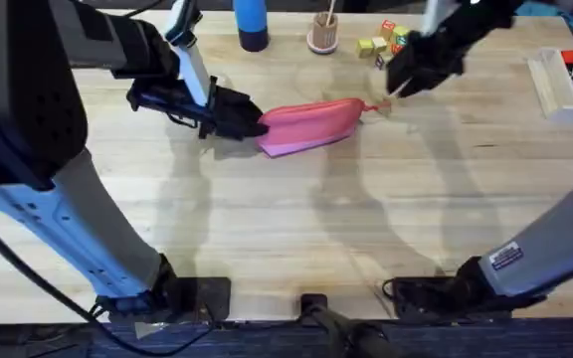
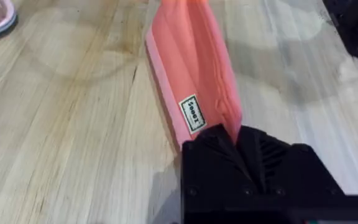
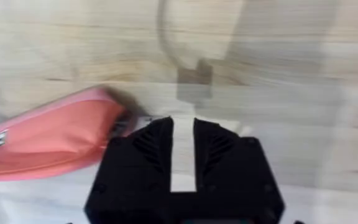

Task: Unzip the bag, pick up the pens from the table one at a time and place them inside, then zip the bag closed.

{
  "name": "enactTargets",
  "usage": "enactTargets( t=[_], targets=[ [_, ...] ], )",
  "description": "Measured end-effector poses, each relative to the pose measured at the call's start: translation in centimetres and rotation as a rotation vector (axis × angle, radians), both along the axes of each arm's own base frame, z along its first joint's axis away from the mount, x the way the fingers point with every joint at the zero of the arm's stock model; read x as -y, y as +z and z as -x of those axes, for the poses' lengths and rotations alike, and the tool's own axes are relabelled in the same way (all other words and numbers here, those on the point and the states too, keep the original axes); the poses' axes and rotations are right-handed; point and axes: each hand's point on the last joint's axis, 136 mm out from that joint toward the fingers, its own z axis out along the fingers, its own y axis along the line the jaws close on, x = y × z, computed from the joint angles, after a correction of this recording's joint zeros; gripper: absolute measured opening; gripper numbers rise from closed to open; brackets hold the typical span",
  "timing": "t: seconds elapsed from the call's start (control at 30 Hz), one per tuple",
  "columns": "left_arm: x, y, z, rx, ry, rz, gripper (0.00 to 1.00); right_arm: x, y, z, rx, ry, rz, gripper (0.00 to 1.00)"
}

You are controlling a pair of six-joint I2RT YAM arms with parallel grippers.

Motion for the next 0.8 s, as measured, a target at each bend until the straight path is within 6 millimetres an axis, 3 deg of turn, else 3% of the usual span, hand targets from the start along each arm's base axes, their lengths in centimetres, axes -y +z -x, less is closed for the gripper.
enactTargets(
  t=[0.03,0.07,0.2,0.23,0.4,0.57,0.6,0.77,0.8],
  targets=[
    [-0.2,0.0,0.0,-0.001,0.004,-0.001,0.043,0.7,0.5,0.0,0.013,-0.005,0.012,0.229],
    [-0.3,-0.1,-0.1,-0.001,0.008,-0.003,0.043,1.2,1.1,0.1,0.024,-0.006,0.016,0.33],
    [-0.4,-0.1,-0.1,-0.001,0.01,-0.007,0.043,0.4,3.8,1.3,0.061,0.059,-0.013,0.904],
    [-0.4,-0.1,-0.1,-0.001,0.009,-0.007,0.043,-0.2,4.5,1.7,0.069,0.08,-0.03,0.972],
    [-0.4,-0.1,-0.1,-0.001,0.009,-0.007,0.043,-2.2,7.1,3.4,0.1,0.149,-0.105,0.996],
    [-0.4,-0.1,-0.1,0.001,0.009,-0.008,0.077,-2.7,8.8,4.5,0.132,0.206,-0.124,0.996],
    [-0.4,-0.2,-0.1,-0.004,0.009,-0.01,0.164,-2.7,9.0,4.6,0.138,0.212,-0.126,0.996],
    [-0.5,-0.2,0.0,-0.004,0.008,-0.015,0.938,-3.0,9.2,5.0,0.141,0.265,-0.13,0.997],
    [-0.5,-0.2,0.0,-0.005,0.008,-0.016,0.979,-3.1,9.2,5.1,0.141,0.286,-0.129,0.997]
  ],
)
